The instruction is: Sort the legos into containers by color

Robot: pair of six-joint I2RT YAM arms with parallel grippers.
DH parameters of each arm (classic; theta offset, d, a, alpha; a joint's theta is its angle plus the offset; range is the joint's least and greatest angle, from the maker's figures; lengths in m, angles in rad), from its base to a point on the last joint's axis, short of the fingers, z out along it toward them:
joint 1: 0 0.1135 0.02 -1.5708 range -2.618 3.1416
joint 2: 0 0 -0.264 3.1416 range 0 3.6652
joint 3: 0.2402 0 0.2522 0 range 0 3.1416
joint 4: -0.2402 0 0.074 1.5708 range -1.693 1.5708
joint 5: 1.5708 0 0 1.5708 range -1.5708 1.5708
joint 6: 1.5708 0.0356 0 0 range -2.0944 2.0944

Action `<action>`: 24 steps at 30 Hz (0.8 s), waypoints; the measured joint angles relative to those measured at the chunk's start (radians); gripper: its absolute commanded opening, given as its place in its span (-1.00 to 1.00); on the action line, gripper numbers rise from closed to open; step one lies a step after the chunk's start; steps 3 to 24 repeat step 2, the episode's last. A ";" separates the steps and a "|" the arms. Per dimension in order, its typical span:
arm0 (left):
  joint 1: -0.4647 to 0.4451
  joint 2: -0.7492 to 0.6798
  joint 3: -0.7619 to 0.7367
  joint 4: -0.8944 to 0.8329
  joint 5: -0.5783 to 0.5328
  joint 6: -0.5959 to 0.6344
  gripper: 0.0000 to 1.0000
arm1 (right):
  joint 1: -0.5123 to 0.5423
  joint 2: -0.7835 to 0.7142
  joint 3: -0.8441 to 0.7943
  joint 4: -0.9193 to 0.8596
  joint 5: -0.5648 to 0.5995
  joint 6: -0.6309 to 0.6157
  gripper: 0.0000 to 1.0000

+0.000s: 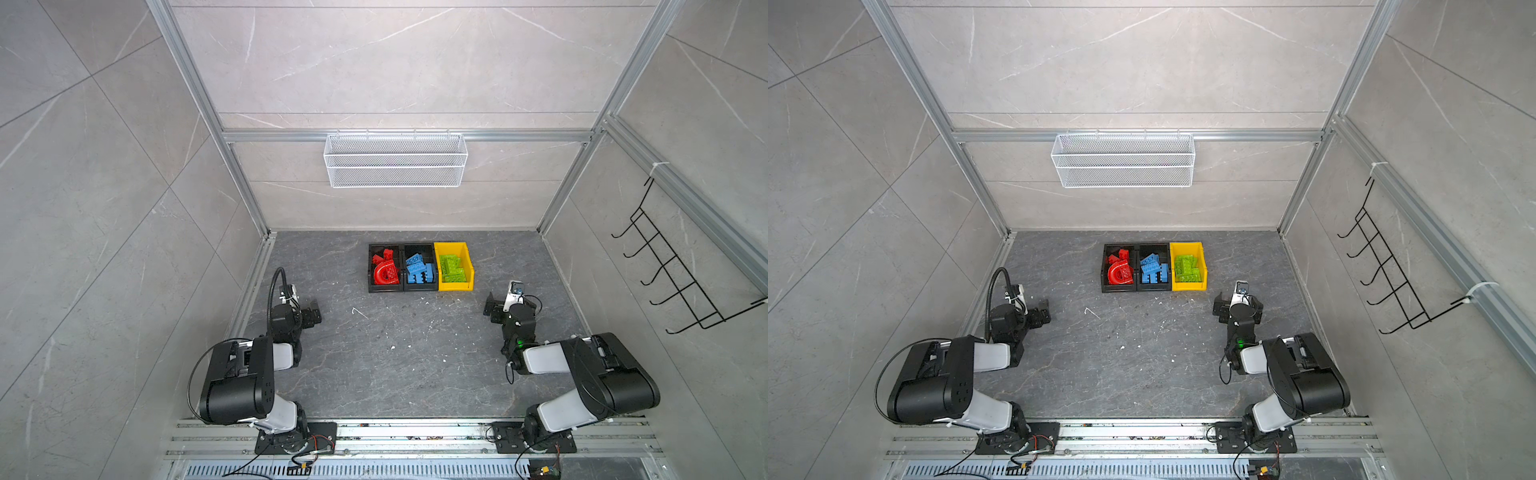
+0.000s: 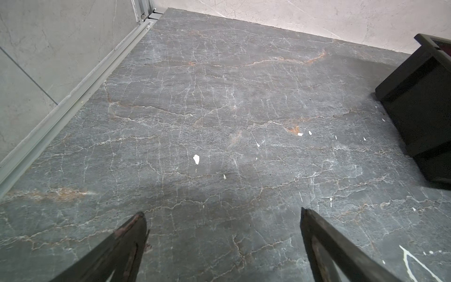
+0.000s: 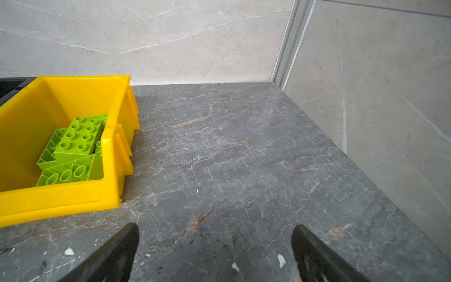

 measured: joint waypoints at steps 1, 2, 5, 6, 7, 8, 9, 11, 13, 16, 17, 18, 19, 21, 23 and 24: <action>0.000 0.000 0.000 0.000 0.000 0.000 1.00 | -0.003 0.000 0.005 -0.005 -0.005 0.000 1.00; 0.000 0.000 0.000 0.000 0.000 0.000 0.99 | -0.008 0.000 0.010 -0.008 -0.009 0.000 1.00; 0.000 0.000 0.000 0.000 0.000 0.000 0.99 | -0.008 0.000 0.010 -0.008 -0.009 0.000 1.00; 0.000 0.000 0.000 0.000 0.000 0.000 0.99 | -0.008 0.000 0.010 -0.008 -0.009 0.000 1.00; 0.000 0.000 0.000 0.000 0.000 0.000 0.99 | -0.008 0.000 0.010 -0.008 -0.009 0.000 1.00; 0.000 0.000 0.000 0.000 0.000 0.000 0.99 | -0.008 0.000 0.010 -0.008 -0.009 0.000 1.00; 0.000 0.000 0.000 0.000 0.000 0.000 0.99 | -0.008 0.000 0.010 -0.008 -0.009 0.000 1.00; 0.000 0.000 0.000 0.000 0.000 0.000 0.99 | -0.008 0.000 0.010 -0.008 -0.009 0.000 1.00; 0.000 0.000 0.000 0.000 0.000 0.000 0.99 | -0.008 0.000 0.010 -0.008 -0.009 0.000 1.00; 0.000 0.000 0.000 0.000 0.000 0.000 0.99 | -0.008 0.000 0.010 -0.008 -0.009 0.000 1.00; 0.000 0.000 0.000 0.000 0.000 0.000 0.99 | -0.008 0.000 0.010 -0.008 -0.009 0.000 1.00; 0.000 0.000 0.000 0.000 0.000 0.000 0.99 | -0.008 0.000 0.010 -0.008 -0.009 0.000 1.00; 0.000 0.000 0.000 0.000 0.000 0.000 0.99 | -0.008 0.000 0.010 -0.008 -0.009 0.000 1.00; 0.000 0.000 0.000 0.000 0.000 0.000 0.99 | -0.008 0.000 0.010 -0.008 -0.009 0.000 1.00; 0.000 0.000 0.000 0.000 0.000 0.000 0.99 | -0.008 0.000 0.010 -0.008 -0.009 0.000 1.00; 0.000 0.000 0.000 0.000 0.000 0.000 0.99 | -0.008 0.000 0.010 -0.008 -0.009 0.000 1.00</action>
